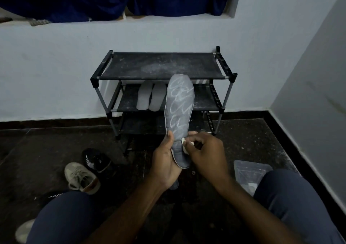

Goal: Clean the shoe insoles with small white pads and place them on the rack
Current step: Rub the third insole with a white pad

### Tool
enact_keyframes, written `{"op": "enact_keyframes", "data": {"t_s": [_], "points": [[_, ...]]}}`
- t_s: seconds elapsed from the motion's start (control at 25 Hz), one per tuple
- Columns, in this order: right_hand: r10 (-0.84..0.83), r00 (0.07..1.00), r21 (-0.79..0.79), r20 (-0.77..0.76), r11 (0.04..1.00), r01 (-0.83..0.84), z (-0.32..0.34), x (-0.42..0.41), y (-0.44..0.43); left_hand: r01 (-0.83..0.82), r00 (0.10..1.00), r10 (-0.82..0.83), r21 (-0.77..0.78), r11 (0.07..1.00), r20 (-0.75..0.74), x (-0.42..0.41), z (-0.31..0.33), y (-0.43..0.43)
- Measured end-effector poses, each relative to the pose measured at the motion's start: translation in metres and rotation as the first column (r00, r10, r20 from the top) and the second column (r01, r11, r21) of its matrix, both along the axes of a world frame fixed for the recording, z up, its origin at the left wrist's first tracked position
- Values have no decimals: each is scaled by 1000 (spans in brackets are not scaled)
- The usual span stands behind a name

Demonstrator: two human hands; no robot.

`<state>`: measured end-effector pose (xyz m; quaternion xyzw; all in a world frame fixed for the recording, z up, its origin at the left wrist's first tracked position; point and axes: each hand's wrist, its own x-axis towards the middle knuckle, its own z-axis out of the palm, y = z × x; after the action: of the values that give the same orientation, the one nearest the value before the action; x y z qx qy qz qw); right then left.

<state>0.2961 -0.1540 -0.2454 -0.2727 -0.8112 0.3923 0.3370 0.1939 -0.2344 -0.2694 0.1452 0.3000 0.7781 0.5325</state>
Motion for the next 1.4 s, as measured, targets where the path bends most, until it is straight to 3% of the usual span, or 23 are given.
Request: {"op": "enact_keyframes", "data": {"t_s": [0.16,0.32,0.52,0.64,1.0,1.2,1.4], "points": [[192,981,-27,26,981,-191,4,-3,-15,-42,999,41,-69,997,-24,0,-2,0],[9,1000,23,19,1000,-9,1,-2,1,3,1000,-2,-25,1000,18,2,1,-2],[195,980,-84,34,978,-191,5,-2,-10,-12,1000,11,-75,997,-14,0,-2,0],[35,999,-36,39,999,-33,1,-1,3,19,1000,-19,-24,1000,-6,0,-3,0],[110,992,-340,-69,932,-127,-3,-1,6,93,996,-93,-25,995,-3,-5,5,-4],[260,966,-293,3,924,-247,-6,3,0,-26,999,30,-109,994,34,-23,12,-7],[142,990,-109,-18,984,-143,-5,3,-1,-9,1000,12,-123,992,22,-25,15,-8]]}}
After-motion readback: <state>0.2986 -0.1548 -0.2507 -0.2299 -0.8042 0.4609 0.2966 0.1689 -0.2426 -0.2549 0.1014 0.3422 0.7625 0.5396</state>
